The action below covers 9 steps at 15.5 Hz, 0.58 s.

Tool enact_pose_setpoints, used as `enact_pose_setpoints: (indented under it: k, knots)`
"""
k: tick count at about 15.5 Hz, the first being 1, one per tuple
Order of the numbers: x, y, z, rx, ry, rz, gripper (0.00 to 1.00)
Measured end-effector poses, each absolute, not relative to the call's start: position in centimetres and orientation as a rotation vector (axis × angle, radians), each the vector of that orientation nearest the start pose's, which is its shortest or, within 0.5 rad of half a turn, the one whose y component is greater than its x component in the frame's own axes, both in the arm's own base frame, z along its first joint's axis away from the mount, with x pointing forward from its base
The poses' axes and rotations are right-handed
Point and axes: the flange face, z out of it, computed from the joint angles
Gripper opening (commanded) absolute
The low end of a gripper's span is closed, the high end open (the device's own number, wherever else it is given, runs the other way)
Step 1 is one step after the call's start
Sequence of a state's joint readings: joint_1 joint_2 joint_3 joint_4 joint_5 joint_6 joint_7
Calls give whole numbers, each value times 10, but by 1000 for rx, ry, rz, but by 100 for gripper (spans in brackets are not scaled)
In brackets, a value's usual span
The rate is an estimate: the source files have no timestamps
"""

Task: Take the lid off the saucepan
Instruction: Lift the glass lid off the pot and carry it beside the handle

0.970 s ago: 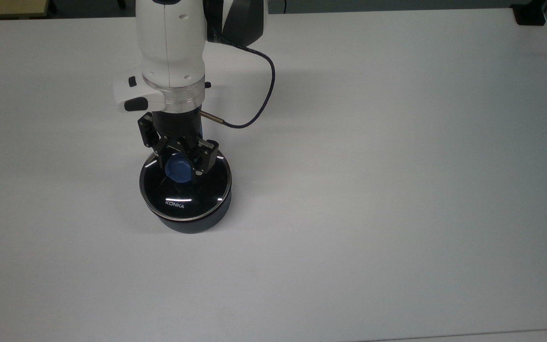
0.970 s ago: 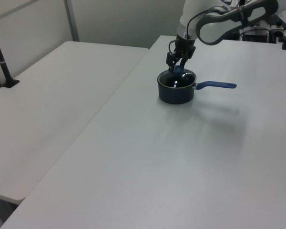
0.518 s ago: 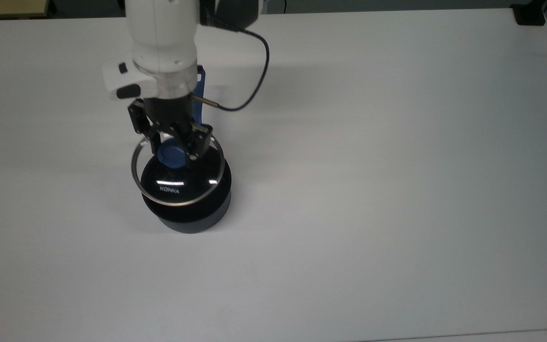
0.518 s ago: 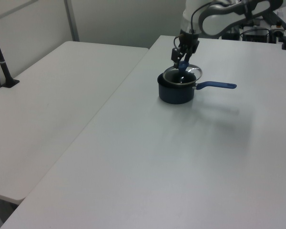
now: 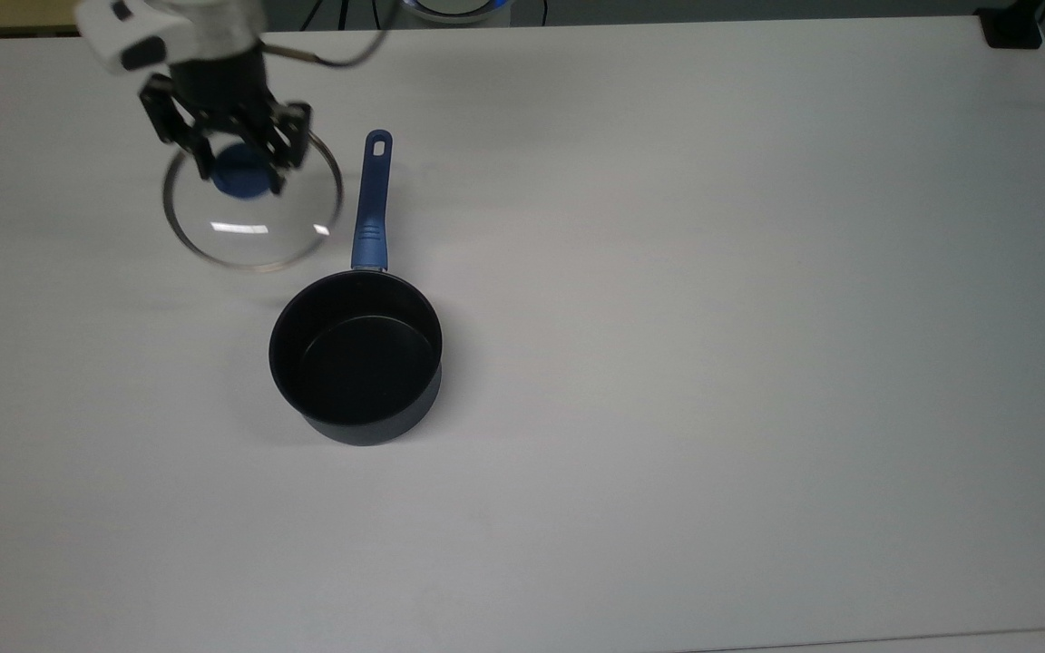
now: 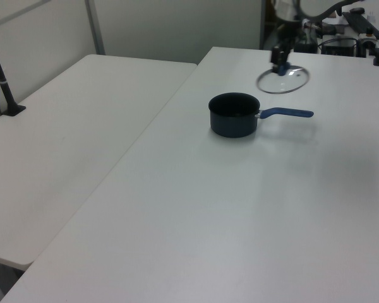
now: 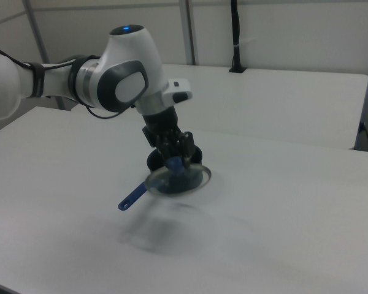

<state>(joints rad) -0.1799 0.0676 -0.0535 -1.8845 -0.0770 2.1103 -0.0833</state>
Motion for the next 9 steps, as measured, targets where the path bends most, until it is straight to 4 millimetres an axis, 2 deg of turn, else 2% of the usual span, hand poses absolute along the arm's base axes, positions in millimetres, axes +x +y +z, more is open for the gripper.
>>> enact_pose_setpoints:
  k: [2,5,7,9]
  knots:
    - [560,-172,477,-3228,94,-172,60]
    - [535,-216,450,-3191,17,-90,60]
    - [519,-230,427,-3156,-47,-30,56]
    - [507,-228,398,-3122,-129,53,55]
